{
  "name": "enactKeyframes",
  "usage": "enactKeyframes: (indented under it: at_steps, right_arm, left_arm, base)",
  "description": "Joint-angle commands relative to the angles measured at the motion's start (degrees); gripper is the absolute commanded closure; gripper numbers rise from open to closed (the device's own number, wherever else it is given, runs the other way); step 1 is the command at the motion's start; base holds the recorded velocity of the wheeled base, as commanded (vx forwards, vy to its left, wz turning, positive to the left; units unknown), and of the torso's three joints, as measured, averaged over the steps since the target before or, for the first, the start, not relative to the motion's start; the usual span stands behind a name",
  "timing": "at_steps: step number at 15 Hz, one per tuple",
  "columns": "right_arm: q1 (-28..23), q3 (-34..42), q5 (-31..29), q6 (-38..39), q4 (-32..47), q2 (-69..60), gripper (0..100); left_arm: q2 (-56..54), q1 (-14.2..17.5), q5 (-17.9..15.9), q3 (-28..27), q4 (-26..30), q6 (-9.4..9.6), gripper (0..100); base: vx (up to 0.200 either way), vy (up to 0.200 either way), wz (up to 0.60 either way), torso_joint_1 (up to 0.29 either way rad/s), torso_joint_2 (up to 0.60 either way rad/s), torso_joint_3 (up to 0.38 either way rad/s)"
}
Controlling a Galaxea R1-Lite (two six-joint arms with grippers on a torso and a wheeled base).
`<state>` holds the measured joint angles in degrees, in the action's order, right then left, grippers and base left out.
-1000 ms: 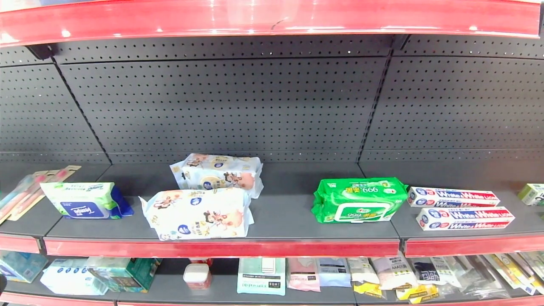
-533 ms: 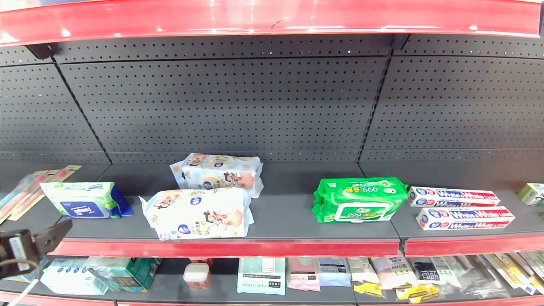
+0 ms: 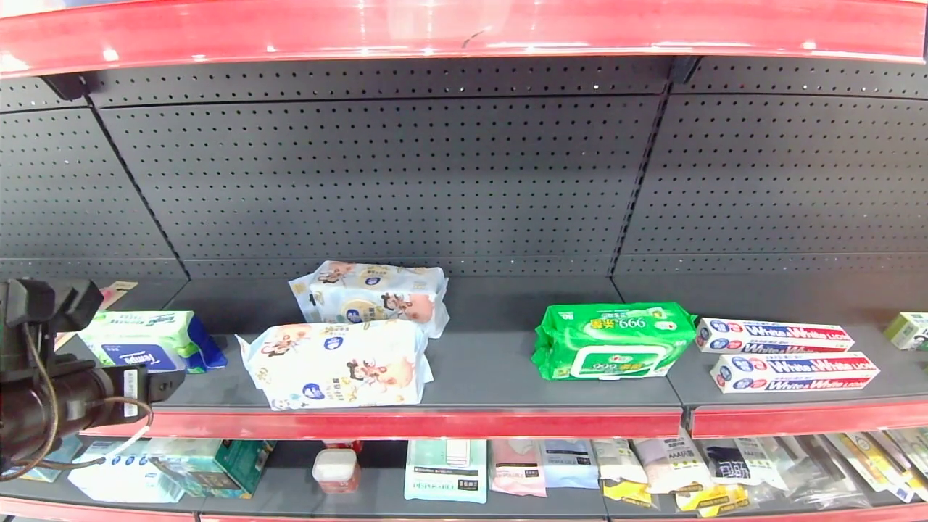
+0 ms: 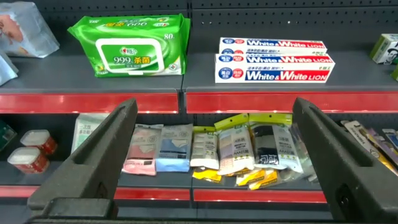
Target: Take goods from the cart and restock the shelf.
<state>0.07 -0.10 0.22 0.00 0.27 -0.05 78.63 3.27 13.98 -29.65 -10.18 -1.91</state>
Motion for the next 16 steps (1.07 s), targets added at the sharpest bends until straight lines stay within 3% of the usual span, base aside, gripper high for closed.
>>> enactKeyframes:
  at_steps: [1, 4, 10, 16]
  right_arm:
    - [0.01, 0.01, 0.04, 0.0, 0.0, 0.05, 0]
    - [0.01, 0.01, 0.04, 0.0, 0.0, 0.05, 0]
    - [0.01, 0.01, 0.04, 0.0, 0.0, 0.05, 0]
    - [0.01, 0.01, 0.04, 0.0, 0.0, 0.05, 0]
  left_arm:
    - [3.55, -0.1, 0.08, -0.32, -0.46, 0.6, 0]
    - [7.86, -0.1, 0.08, -0.06, -6.87, 0.95, 0]
    - [12.07, -3.62, 0.17, -0.67, -9.33, 1.21, 0]
    - [14.97, -4.06, 0.17, -1.38, -12.58, 0.95, 0]
  base:
    - [0.0, 0.0, 0.0, 0.0, 0.0, 0.0]
    - [0.0, 0.0, 0.0, 0.0, 0.0, 0.0]
    - [0.0, 0.0, 0.0, 0.0, 0.0, 0.0]
    - [0.0, 0.0, 0.0, 0.0, 0.0, 0.0]
